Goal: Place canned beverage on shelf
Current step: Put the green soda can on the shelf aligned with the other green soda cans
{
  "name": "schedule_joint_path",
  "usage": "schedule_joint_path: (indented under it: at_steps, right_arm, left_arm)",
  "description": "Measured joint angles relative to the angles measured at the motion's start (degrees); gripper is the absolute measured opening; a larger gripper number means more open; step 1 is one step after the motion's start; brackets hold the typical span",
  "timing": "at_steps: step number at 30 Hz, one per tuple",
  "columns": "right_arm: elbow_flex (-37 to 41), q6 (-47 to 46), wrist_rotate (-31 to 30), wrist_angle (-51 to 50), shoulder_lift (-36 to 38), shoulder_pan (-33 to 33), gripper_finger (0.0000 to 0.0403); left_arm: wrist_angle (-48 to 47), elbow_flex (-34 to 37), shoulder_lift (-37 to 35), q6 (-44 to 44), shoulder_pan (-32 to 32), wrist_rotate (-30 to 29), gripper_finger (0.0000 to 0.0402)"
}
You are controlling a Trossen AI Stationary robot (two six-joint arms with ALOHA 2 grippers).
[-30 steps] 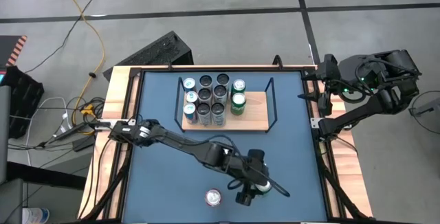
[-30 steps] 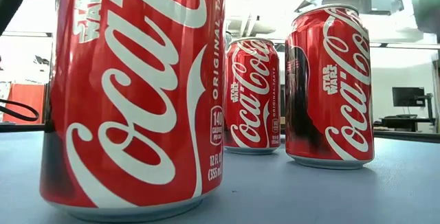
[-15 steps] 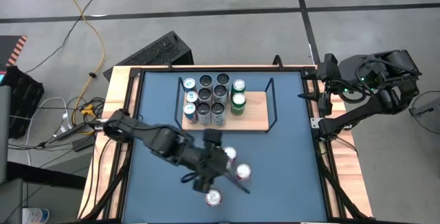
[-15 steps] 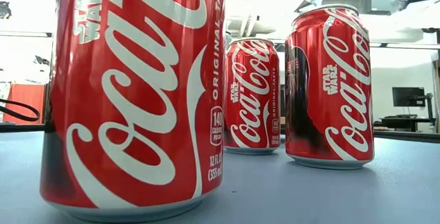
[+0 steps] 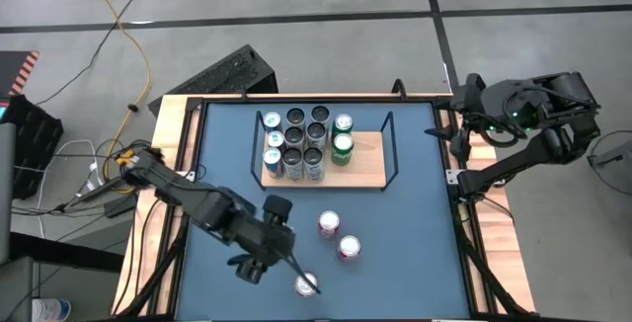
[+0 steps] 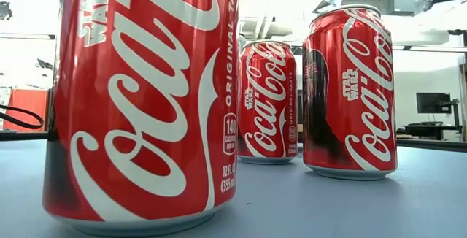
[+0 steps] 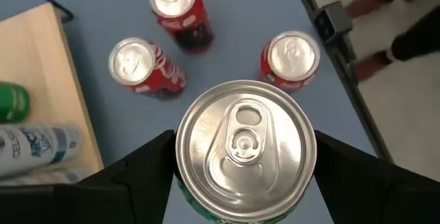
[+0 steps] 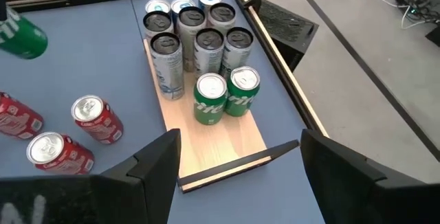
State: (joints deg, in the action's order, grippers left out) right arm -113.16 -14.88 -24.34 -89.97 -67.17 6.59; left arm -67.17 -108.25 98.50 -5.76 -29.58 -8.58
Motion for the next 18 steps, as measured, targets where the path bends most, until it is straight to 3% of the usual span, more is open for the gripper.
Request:
schedule_joint_path:
  at_steps: [6,10,14,18]
  right_arm:
    - [0.0,-0.3,0.0,0.0,-0.7,0.0,0.0282]
    - [0.0,-0.3,-0.1,0.8,-1.6,0.0,0.0282]
    - [0.0,-0.6,-0.3,0.8,-2.6,0.0,0.0282]
    - [0.0,-1.6,-0.3,0.5,-3.7,0.0,0.0282]
  left_arm:
    - [18.9,28.6,-16.9,-0.7,0.0,-0.7,0.0278]
    - [27.8,43.5,-23.3,2.8,0.1,2.6,0.0278]
    - [39.9,51.1,-24.4,5.6,0.1,5.4,0.0279]
    - [45.2,54.7,-24.2,5.7,0.5,5.3,0.0279]
